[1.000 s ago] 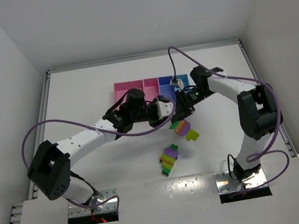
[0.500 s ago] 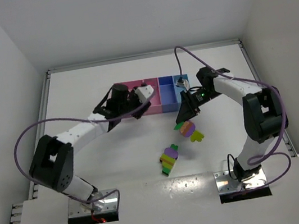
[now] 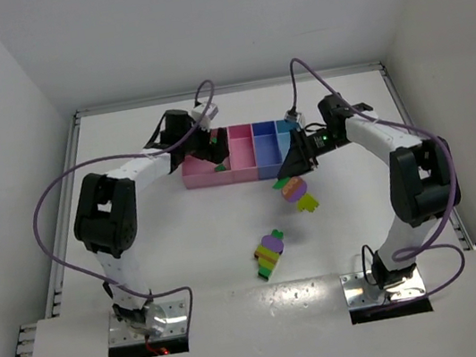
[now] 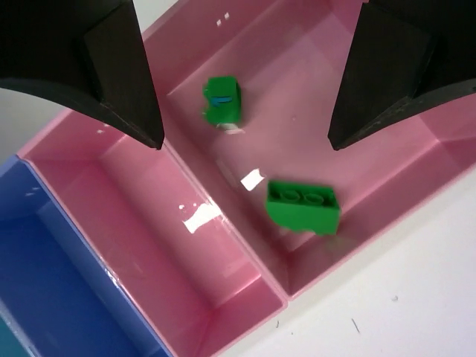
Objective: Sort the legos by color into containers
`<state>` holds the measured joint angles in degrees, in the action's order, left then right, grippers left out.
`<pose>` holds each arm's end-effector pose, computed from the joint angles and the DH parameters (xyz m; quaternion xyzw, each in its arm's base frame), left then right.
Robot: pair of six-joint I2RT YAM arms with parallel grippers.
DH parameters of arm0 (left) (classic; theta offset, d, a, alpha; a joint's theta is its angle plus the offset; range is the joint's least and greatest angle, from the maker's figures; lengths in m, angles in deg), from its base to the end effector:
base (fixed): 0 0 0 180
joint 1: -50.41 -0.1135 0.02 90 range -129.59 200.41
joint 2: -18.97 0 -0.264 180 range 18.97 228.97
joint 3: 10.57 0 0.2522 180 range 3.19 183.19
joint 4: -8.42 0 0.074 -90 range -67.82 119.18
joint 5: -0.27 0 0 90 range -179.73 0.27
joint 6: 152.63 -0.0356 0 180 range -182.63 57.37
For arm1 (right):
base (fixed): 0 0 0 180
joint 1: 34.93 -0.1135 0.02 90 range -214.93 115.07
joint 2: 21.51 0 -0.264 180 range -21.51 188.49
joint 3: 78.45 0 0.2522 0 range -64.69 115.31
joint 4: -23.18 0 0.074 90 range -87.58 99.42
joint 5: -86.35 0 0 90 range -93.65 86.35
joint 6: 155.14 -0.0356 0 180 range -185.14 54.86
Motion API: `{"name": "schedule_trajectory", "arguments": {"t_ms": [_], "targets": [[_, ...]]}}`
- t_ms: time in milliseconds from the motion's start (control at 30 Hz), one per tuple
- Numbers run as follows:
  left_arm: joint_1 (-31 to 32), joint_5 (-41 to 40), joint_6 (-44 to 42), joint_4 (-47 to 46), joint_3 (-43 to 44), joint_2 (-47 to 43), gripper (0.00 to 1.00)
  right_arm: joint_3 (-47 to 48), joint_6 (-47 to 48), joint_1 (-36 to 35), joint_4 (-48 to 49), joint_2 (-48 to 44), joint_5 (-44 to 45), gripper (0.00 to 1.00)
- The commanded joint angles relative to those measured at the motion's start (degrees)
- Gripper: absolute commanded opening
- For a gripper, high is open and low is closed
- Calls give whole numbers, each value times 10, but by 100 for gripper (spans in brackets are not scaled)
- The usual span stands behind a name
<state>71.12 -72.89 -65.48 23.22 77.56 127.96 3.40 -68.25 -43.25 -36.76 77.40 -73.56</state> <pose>0.3980 -0.1615 0.2103 0.2451 0.8479 -0.1988 0.4260 0.3132 0.0796 0.2163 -0.1018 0.8105 0.5757 0.0356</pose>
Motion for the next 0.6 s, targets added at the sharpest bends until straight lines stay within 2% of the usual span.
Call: {"name": "schedule_trajectory", "arguments": {"t_ms": [0,67,133,167,200,233,267,300,333,400,433,500,533,567], "targets": [[-44,114,109,-52,-28,-39,100,24,-83,11,68,9,-47,0],[-68,173,184,-108,-60,-60,100,38,-95,11,84,22,-65,0],[-80,282,245,-176,-76,-77,100,60,-95,11,90,34,-79,0],[-80,327,316,-201,-82,-84,98,68,-95,11,97,42,-79,0],[-86,393,352,-223,-93,-84,96,75,-102,11,104,42,-86,0],[-86,419,389,-246,-104,-84,96,87,-119,3,126,48,-86,0],[-86,444,426,-310,-116,-91,96,87,-133,3,142,48,-91,0],[-79,477,499,-348,-145,-97,95,92,-150,3,161,48,-91,0],[-79,484,527,-377,-158,-102,95,87,-203,-4,188,48,-91,0],[-65,498,570,-429,-187,-118,95,58,-278,-9,315,40,-74,0],[-59,498,575,-439,-193,-123,95,44,-370,-9,432,30,-66,0],[-42,498,575,-439,-207,-139,95,4,-474,-14,554,24,-36,0],[-42,491,575,-432,-213,-145,95,-7,-574,-14,667,24,-23,0],[-35,484,575,-432,-220,-151,95,-14,-620,-14,716,29,-23,0]]}}
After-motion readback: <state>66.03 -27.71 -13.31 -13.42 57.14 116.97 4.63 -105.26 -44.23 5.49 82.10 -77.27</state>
